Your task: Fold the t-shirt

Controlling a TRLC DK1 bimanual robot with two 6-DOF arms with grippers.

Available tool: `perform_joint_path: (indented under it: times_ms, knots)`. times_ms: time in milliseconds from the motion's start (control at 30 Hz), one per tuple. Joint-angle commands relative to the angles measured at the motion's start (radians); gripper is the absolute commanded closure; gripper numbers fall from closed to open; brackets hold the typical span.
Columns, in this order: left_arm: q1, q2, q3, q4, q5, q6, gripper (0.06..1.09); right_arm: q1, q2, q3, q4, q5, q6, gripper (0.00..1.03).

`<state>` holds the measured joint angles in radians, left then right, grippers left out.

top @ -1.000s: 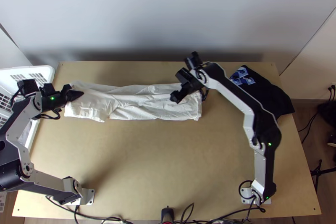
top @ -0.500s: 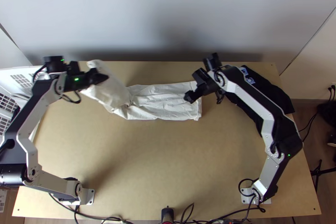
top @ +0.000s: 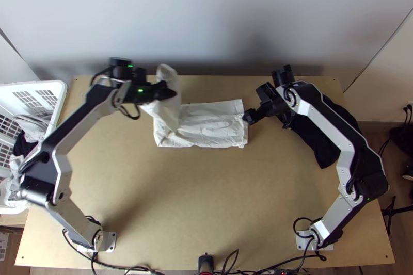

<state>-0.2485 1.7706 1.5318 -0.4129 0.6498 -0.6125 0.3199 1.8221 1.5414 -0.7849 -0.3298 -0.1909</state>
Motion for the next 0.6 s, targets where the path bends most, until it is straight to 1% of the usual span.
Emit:
perform_joint_path:
  times_ms: [0, 100, 267, 433, 567]
  knots:
    - [-0.130, 0.138, 0.106, 0.010, -0.022, -0.035, 1.05, -0.061, -0.038, -0.027, 0.004, 0.000, -0.001, 0.06]
    - [-0.169, 0.205, 0.160, 0.034, -0.026, -0.059, 1.05, -0.088, -0.063, -0.052, 0.004, 0.000, -0.005, 0.06]
    - [-0.252, 0.332, 0.277, 0.074, -0.070, -0.070, 1.05, -0.136, -0.110, -0.109, 0.007, 0.000, -0.012, 0.06]
    - [-0.319, 0.477, 0.427, 0.074, -0.102, -0.092, 1.05, -0.183, -0.162, -0.181, 0.016, 0.000, -0.021, 0.06]
    - [-0.359, 0.581, 0.544, 0.074, -0.125, -0.130, 1.05, -0.212, -0.191, -0.234, 0.026, 0.000, -0.025, 0.06]
